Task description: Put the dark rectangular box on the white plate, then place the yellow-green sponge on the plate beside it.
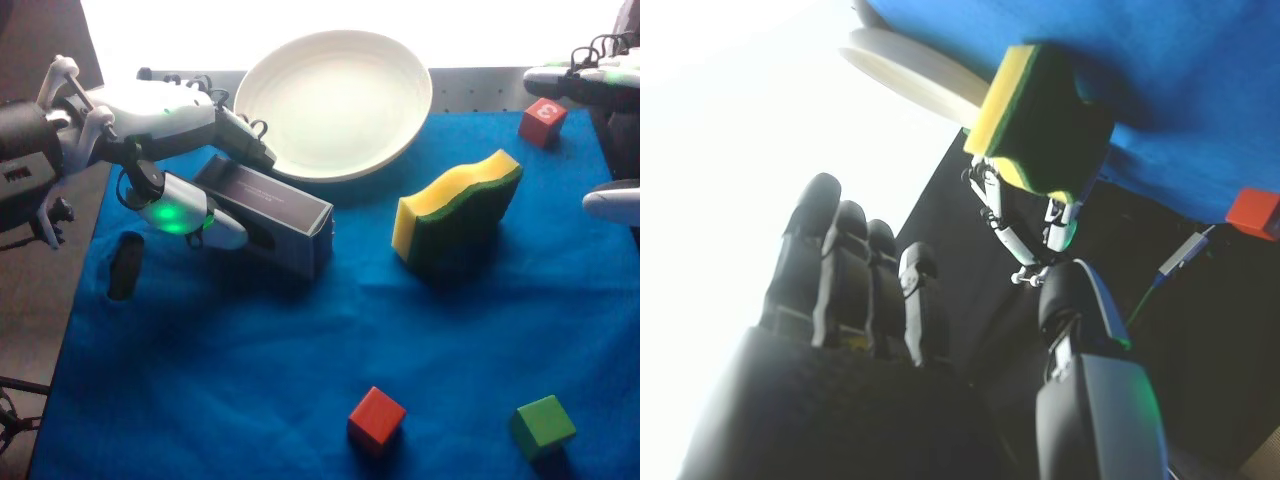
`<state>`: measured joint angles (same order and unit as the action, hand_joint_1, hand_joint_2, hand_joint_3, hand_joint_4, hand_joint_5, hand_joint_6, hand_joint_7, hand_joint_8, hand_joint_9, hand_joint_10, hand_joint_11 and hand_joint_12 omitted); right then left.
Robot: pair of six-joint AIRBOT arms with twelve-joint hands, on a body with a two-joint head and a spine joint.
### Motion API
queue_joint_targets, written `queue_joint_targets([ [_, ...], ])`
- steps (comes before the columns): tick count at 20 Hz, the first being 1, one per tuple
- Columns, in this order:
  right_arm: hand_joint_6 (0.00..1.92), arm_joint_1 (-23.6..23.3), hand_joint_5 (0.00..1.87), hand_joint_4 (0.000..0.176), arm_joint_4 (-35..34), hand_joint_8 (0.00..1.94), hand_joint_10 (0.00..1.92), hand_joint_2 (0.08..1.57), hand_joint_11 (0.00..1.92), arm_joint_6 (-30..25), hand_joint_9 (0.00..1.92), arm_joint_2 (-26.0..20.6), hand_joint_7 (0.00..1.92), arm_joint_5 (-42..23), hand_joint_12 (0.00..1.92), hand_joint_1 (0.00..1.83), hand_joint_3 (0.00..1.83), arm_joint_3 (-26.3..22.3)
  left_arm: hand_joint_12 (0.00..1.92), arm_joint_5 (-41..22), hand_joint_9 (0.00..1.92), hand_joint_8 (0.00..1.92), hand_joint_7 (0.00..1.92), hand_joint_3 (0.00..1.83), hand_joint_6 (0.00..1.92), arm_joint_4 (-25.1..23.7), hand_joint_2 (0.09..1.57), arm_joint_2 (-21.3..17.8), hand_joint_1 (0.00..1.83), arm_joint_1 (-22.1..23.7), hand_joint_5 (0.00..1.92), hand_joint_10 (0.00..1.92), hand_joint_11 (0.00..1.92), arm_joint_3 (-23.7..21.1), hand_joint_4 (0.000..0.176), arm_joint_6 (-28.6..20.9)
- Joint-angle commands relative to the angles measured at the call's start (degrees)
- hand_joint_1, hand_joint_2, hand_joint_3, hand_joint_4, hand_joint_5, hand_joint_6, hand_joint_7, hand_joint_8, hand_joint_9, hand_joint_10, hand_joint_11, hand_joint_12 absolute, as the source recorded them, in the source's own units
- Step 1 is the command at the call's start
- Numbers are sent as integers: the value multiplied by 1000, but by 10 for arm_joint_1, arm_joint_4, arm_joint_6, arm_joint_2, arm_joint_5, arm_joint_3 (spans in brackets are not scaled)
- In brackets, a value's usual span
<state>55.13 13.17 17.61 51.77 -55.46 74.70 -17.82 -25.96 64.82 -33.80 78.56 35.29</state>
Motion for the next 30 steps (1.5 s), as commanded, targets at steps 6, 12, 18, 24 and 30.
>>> queue_joint_targets([
  [6,1,-8,87,23,-24,7,13,1230,208,-6,226,-1,169,-65,333,331,6,4,1529,-68,854,1141,961,0,985,18,1137,-8,1218,7,923,1033,592,0,0,-1],
  [12,0,-8,78,1,-24,0,1,1311,260,-6,222,0,133,-64,348,126,14,4,1343,-116,1013,961,1091,0,805,50,1083,-21,1260,19,1018,802,710,-2,0,-2],
  [18,0,-8,78,47,-24,0,0,1305,231,-6,199,3,118,-63,265,200,2,6,1579,-123,1017,920,1141,0,639,54,1053,-2,1273,111,1110,1108,775,32,0,26],
  [24,0,-8,80,83,-24,0,2,1297,156,-7,146,18,112,-63,185,398,0,17,1362,-61,978,652,1184,4,1019,110,1070,112,1382,133,935,1084,469,156,0,58],
  [30,6,-8,124,50,-24,10,11,1276,242,-13,210,29,197,-63,206,357,0,29,1216,-22,594,116,599,0,136,126,995,186,987,142,552,85,49,242,72,57],
])
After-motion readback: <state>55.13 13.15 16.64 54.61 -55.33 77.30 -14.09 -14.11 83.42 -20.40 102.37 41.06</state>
